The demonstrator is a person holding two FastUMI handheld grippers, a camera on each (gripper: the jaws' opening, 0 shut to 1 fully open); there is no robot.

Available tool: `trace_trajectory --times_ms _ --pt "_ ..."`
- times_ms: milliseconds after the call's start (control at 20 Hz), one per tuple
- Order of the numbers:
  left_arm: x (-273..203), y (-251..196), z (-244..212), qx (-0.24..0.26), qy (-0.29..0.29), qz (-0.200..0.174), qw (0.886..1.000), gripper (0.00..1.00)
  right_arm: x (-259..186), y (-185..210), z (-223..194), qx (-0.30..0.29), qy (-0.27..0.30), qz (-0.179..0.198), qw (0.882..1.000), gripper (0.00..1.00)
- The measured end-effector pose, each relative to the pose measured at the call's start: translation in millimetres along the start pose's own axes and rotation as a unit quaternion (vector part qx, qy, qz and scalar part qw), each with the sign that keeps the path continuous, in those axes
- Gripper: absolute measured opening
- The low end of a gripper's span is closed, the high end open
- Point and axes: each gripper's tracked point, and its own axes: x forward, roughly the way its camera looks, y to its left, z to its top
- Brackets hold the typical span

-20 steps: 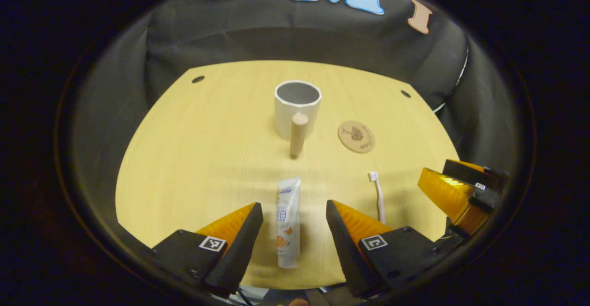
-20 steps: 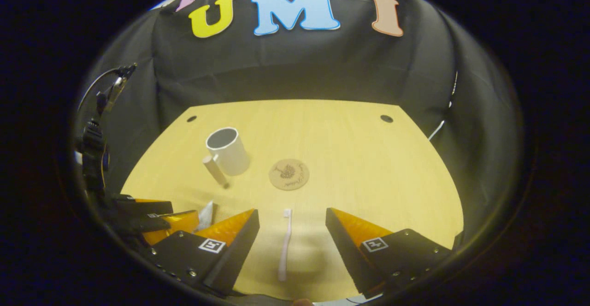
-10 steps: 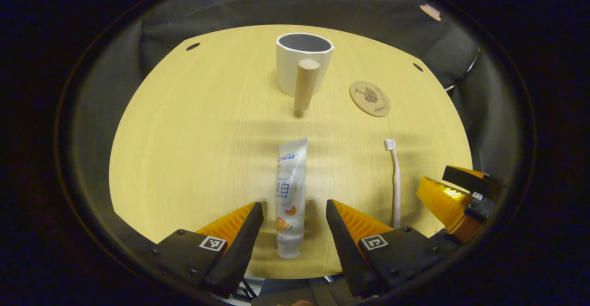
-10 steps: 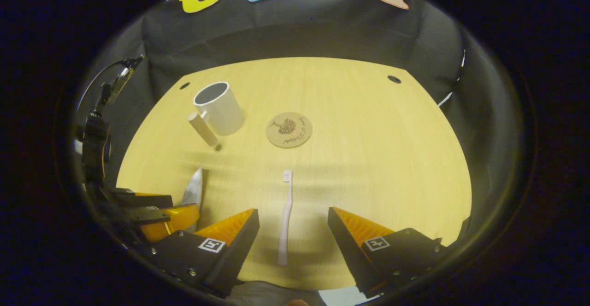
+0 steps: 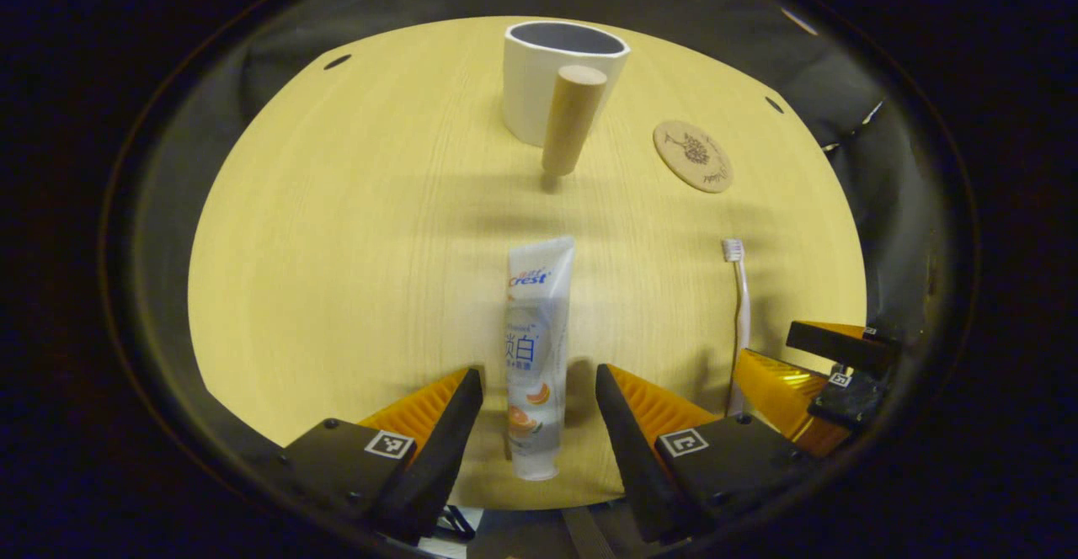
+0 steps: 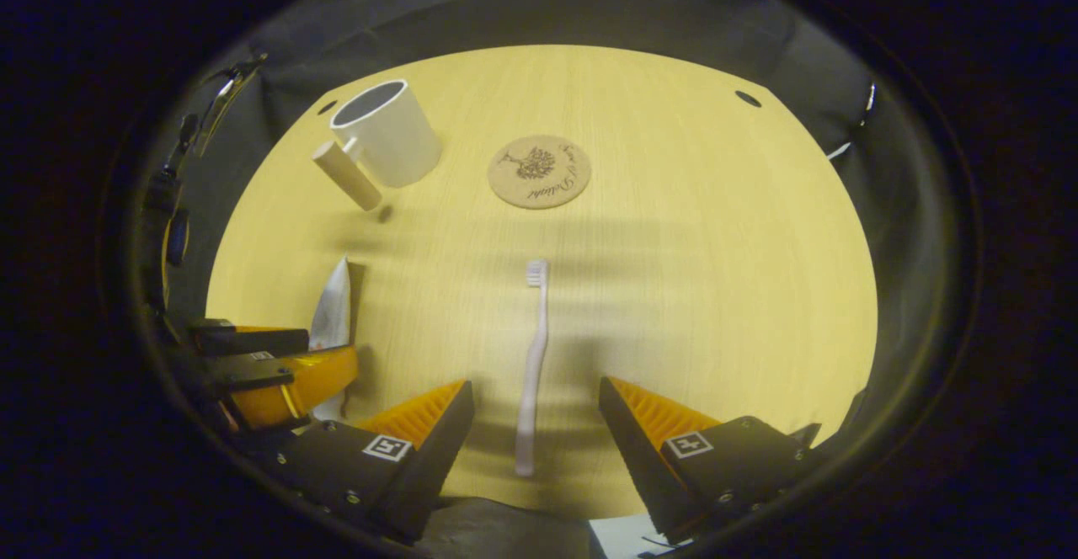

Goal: Put the toothbrush and toothpaste on the desktop into the cup, then pick up the cup and place it on the coaster on the desktop.

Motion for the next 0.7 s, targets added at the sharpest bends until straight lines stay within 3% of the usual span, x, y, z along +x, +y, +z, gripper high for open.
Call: trace_trajectory --times_ms 100,200,250,350,450,500,600,650,700 --pt "0 -1 -2 0.0 0.011 -0.004 1.0 0.9 7 5 -3 -0.007 0.019 0.003 1.0 0.9" --pt "0 0 -5 -0.001 0.021 -0.003 1.0 0.93 12 8 -5 -0.01 0.033 0.004 0.999 0.81" --pt "-1 1 -5 0.001 0.023 0.0 1.0 0.88 14 9 -6 -0.011 0.039 0.003 0.999 0.8" --pt "-2 3 -4 0.005 0.021 0.001 1.0 0.89 17 8 -7 -0.012 0.048 -0.002 0.999 0.8" --pt "-5 5 -5 0.007 0.027 0.004 1.0 0.81 19 6 -12 -0.015 0.067 -0.011 0.998 0.76" --pt "-4 6 -4 0.007 0.026 0.005 1.0 0.8 20 6 -13 -0.017 0.074 -0.012 0.997 0.72" --pt "-5 7 -6 0.012 0.026 0.007 1.0 0.77 19 3 -11 -0.022 0.076 -0.025 0.997 0.72" --pt "-3 8 -5 0.012 0.028 0.008 1.0 0.74 21 4 -12 -0.022 0.079 -0.025 0.996 0.61" --pt "-4 9 -5 0.014 0.026 0.01 1.0 0.67 21 5 -12 -0.023 0.082 -0.025 0.996 0.59"
